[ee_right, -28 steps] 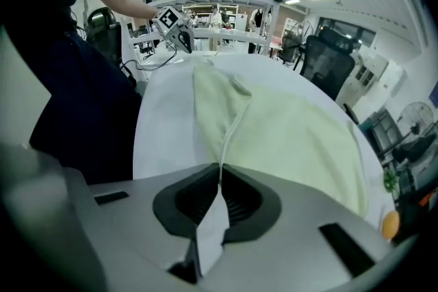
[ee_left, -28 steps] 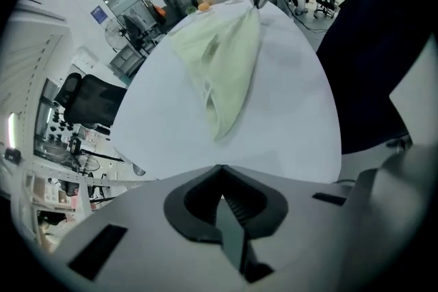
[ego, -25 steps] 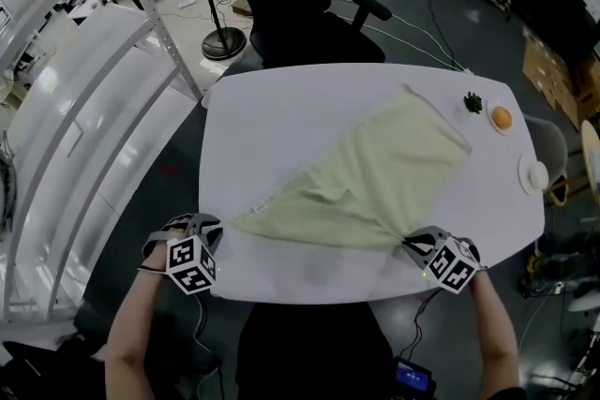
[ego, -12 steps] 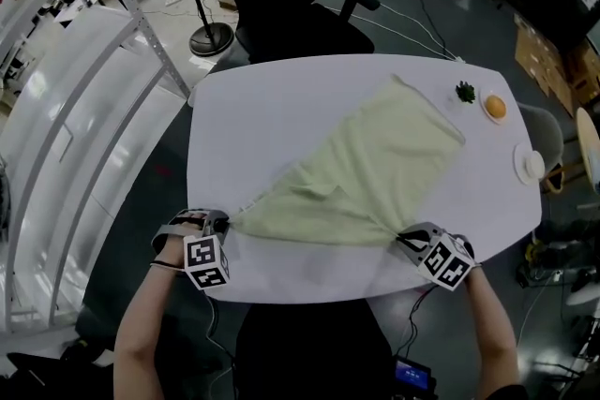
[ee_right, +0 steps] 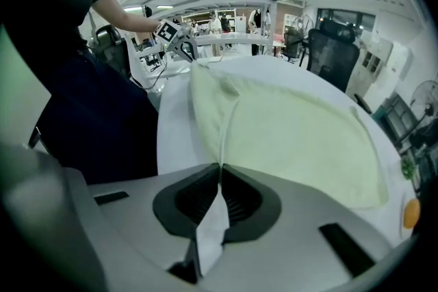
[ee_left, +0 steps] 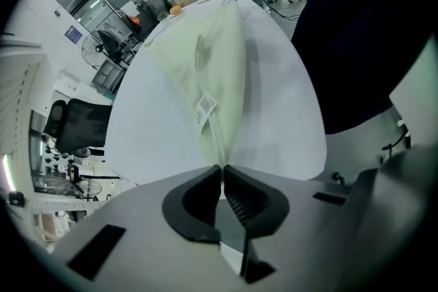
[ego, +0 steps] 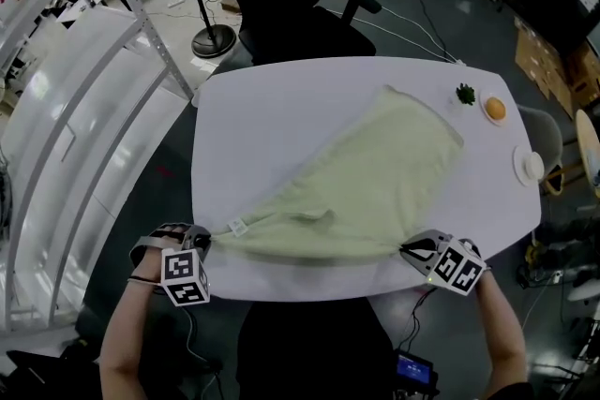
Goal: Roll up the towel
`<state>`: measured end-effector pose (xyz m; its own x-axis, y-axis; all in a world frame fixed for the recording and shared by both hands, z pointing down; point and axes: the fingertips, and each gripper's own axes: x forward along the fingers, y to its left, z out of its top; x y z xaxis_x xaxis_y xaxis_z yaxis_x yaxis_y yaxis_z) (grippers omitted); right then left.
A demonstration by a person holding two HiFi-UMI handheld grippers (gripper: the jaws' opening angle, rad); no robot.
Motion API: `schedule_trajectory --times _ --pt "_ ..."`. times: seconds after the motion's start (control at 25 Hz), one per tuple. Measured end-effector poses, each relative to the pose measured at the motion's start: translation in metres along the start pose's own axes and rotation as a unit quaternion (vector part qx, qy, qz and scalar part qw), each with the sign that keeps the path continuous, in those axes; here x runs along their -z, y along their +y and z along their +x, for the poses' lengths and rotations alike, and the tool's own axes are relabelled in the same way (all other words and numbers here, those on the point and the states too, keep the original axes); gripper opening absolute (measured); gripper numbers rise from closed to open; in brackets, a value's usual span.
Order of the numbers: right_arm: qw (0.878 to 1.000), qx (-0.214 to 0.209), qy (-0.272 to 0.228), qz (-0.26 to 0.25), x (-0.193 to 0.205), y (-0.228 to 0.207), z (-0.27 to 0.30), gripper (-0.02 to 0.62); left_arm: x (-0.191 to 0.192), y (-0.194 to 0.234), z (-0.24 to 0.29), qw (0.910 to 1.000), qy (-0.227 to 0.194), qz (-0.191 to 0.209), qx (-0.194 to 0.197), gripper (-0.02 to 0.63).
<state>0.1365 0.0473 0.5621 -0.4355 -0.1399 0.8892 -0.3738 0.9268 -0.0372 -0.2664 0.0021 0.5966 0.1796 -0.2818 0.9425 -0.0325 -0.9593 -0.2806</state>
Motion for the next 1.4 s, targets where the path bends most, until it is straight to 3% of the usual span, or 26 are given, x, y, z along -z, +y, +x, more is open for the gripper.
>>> schedule_trajectory --times 0.16,0.32,0.56,0.8,1.2,1.32,1.4 --pt "0.999 -0.042 0.008 -0.001 0.008 0.039 0.010 0.026 0.017 -0.039 -0.009 0.9993 0.011 -0.003 0.035 0.029" --pt "0.998 -0.062 0.022 0.009 0.025 0.063 0.031 0.026 0.022 -0.074 0.001 0.9970 0.007 -0.033 0.069 0.029" --pt "0.997 -0.060 0.008 0.049 0.017 0.044 0.030 0.026 0.020 -0.052 0.002 0.9935 -0.010 -0.094 0.064 0.029" --pt "0.996 -0.025 -0.029 0.085 -0.015 -0.008 0.018 0.028 0.021 -0.004 0.000 0.9872 -0.031 -0.150 0.045 0.031" --pt "0.992 0.019 -0.008 0.126 -0.027 -0.090 0.053 0.030 0.026 0.049 0.037 0.9816 -0.006 -0.188 0.033 0.032" --pt "0.988 0.069 0.004 0.138 -0.024 -0.114 0.059 0.054 0.027 0.061 0.045 0.9810 0.004 -0.194 0.010 0.050" --pt "0.984 0.107 0.003 0.142 -0.023 -0.130 0.054 0.104 0.028 0.067 0.045 0.9793 0.002 -0.203 -0.005 0.120"
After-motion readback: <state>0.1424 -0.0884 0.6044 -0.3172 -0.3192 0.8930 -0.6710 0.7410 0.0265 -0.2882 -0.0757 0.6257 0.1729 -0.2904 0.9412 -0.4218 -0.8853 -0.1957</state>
